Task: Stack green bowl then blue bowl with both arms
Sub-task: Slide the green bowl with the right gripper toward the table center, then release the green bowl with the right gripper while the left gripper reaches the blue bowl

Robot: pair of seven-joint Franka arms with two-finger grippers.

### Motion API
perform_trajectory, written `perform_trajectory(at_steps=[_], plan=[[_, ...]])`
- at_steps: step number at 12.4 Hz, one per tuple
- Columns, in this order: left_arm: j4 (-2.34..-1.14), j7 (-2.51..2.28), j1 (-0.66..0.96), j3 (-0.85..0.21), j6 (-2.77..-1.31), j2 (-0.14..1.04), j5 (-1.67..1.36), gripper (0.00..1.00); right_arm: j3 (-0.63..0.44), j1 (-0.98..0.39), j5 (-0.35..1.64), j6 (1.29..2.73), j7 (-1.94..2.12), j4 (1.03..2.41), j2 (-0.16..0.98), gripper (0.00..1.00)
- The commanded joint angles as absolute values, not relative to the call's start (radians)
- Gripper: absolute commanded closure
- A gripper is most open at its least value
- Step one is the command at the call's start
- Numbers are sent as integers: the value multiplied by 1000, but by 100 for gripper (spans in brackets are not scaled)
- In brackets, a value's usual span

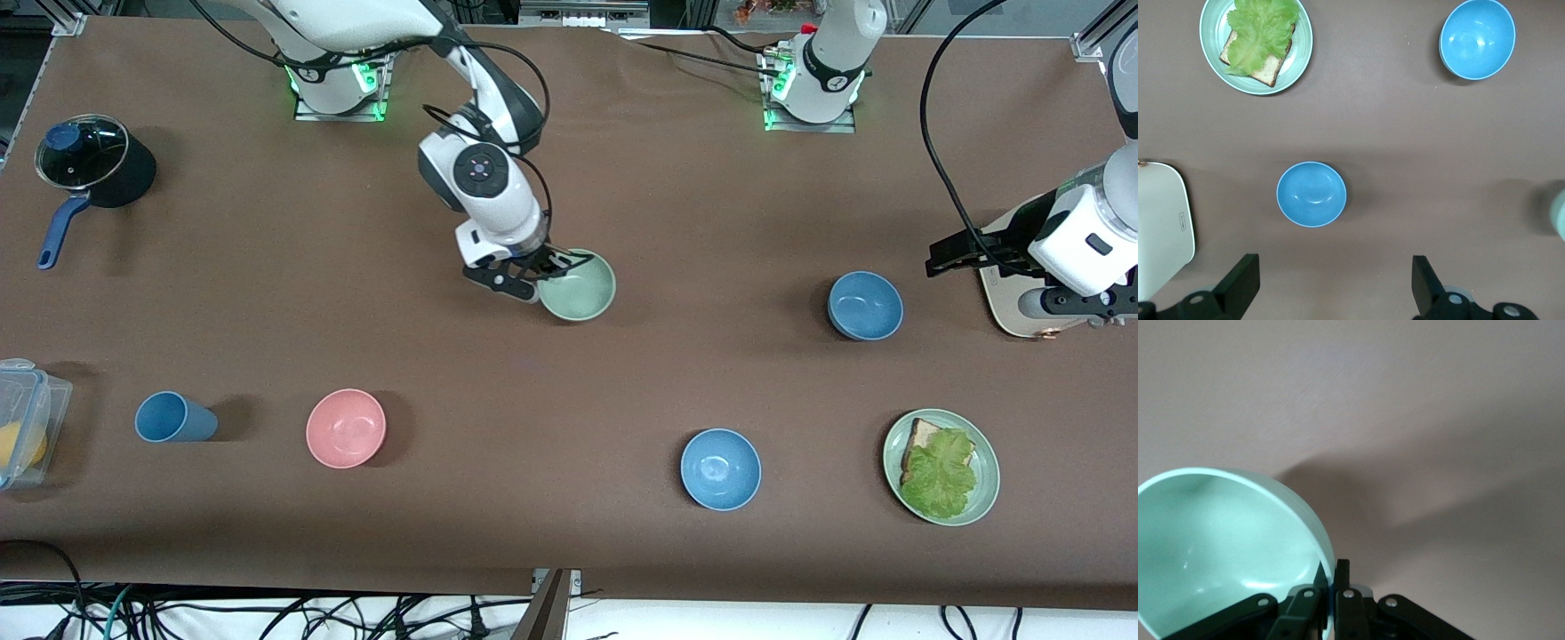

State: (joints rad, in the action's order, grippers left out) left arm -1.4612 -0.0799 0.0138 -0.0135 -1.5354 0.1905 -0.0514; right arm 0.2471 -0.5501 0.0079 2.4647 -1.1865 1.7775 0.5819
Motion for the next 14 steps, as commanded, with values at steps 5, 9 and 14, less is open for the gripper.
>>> perform_trajectory(at_steps=[5, 9, 14], plan=[[-1469, -86, 14, -11, -1522, 195, -37, 0, 200, -588, -11, 2490, -1235, 1732, 602, 0], [-1528, -75, 2, -11, -1583, 201, -49, 0, 2, -571, -25, 2208, -942, 1681, 448, 0], [-1711, 124, -23, 32, -1704, 204, -51, 0, -75, -359, 80, 2002, -390, 1660, 309, 0]])
